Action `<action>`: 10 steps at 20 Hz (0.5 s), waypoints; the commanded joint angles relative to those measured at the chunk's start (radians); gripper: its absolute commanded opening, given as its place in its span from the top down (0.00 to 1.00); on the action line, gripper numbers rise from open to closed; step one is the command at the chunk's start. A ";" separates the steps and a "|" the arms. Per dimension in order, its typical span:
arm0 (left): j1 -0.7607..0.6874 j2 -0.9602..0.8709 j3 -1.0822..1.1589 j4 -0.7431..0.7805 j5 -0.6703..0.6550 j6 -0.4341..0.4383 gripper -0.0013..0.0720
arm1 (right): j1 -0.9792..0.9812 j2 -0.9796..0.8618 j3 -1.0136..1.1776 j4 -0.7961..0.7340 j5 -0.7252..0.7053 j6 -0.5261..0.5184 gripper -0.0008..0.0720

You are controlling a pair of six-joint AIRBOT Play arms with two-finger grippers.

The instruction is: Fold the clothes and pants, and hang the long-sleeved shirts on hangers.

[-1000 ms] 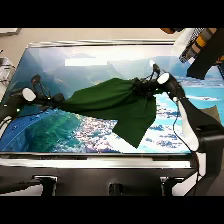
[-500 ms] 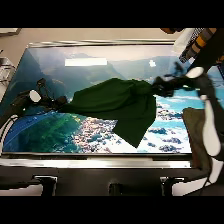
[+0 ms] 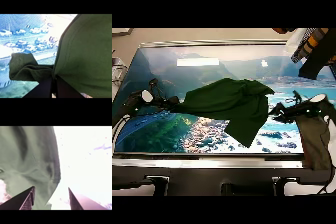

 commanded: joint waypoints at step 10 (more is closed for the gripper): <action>0.021 0.005 0.048 0.004 -0.079 0.001 0.96 | 0.121 0.018 -0.053 0.103 -0.176 0.003 0.95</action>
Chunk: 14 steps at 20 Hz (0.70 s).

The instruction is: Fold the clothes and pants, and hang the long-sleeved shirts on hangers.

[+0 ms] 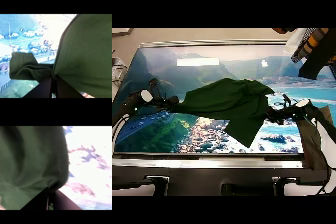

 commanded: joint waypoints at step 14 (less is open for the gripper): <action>0.257 0.588 0.492 0.142 -0.483 0.007 0.96 | 0.007 0.925 0.682 -0.313 0.034 0.363 0.95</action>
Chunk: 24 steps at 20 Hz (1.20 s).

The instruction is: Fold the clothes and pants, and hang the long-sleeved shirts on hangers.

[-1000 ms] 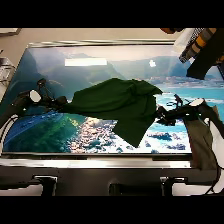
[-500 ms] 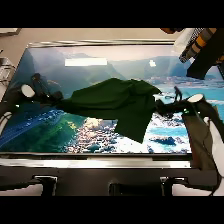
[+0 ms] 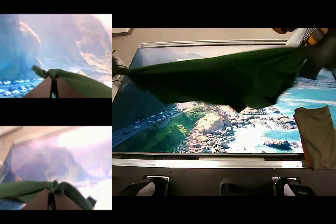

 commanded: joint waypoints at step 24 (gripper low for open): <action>-0.205 -0.718 -0.071 0.031 0.288 -0.015 0.96 | 0.002 -1.095 0.134 0.185 -0.158 0.124 0.94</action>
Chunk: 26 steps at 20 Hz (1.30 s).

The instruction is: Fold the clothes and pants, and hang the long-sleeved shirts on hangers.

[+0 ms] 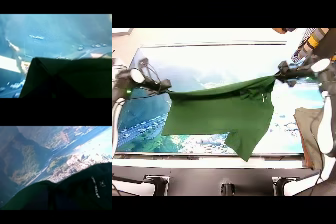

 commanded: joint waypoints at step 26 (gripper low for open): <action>0.208 0.125 -0.049 -0.096 -0.354 0.153 0.27 | -0.249 0.344 -0.945 0.149 0.227 -0.612 0.54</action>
